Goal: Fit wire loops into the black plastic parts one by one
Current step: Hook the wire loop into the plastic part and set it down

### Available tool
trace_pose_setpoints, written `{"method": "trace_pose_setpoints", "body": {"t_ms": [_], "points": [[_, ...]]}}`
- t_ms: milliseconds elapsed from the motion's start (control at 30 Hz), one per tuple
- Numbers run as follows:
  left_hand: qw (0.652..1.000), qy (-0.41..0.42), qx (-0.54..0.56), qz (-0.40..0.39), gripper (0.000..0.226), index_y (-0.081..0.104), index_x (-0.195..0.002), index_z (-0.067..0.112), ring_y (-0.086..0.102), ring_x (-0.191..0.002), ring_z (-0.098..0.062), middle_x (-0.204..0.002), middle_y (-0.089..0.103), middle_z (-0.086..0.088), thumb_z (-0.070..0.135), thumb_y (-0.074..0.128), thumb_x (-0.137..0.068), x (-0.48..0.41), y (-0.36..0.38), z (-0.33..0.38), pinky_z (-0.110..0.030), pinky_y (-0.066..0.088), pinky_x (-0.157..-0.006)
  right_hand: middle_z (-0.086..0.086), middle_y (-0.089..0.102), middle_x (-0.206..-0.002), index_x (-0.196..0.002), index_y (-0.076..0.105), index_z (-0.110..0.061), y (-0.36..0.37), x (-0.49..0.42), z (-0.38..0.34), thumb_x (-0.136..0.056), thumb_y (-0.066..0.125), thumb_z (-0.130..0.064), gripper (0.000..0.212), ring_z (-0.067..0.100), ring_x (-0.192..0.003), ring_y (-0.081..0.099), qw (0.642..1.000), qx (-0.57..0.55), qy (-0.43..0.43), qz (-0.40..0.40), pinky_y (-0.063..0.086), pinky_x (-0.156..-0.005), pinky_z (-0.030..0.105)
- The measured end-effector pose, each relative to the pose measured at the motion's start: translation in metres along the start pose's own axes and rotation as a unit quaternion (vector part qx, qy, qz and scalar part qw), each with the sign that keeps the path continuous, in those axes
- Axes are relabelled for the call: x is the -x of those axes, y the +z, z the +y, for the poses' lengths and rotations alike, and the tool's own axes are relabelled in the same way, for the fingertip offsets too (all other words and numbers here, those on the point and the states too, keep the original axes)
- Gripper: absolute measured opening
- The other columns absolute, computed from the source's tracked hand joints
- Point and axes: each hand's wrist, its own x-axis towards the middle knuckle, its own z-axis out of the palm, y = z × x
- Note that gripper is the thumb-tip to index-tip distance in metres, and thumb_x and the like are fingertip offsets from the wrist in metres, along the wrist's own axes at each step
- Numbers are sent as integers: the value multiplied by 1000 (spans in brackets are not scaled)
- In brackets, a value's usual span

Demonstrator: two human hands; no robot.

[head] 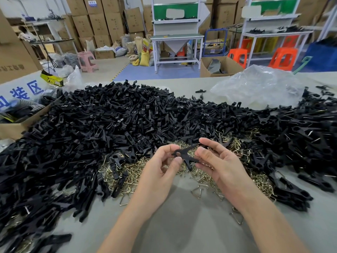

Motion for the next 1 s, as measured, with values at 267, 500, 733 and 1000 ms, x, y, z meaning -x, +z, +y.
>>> {"method": "trace_pose_setpoints", "body": {"t_ms": [267, 500, 733, 1000], "points": [[1000, 6, 8, -13, 25, 59, -113, 49, 64, -89, -13, -108, 72, 13, 27, 58, -101, 1, -1, 3, -18, 47, -74, 10, 77, -90, -109, 73, -17, 0, 0, 0, -61, 85, -27, 51, 18, -90, 76, 1000, 9, -20, 15, 60, -71, 23], [1000, 11, -17, -5, 31, 57, -111, 52, 63, -88, -22, -105, 71, 18, 23, 59, -101, 2, 1, 2, -25, 51, -74, 1, 73, -78, -100, 75, -22, 0, 2, 3, -65, 84, -29, 37, 18, -88, 76, 995, 71, -52, 39, 59, -71, 21], [1000, 15, -26, 1, 30, 57, -111, 51, 66, -92, -13, -106, 70, 18, 23, 59, -101, 2, 0, 1, -30, 52, -82, -3, 72, -76, -98, 76, -26, 0, 3, 2, -66, 83, -32, 33, 14, -85, 76, 995, 79, -62, 27, 58, -72, 19], [1000, 9, 1, -7, 28, 59, -116, 40, 64, -81, -6, -92, 70, 13, 16, 57, -102, 1, -1, -4, -16, 47, -72, 12, 76, -88, -110, 71, -12, -3, 1, -1, -60, 87, -24, 53, 19, -82, 75, 1000, -7, 16, -17, 60, -71, 26]]}}
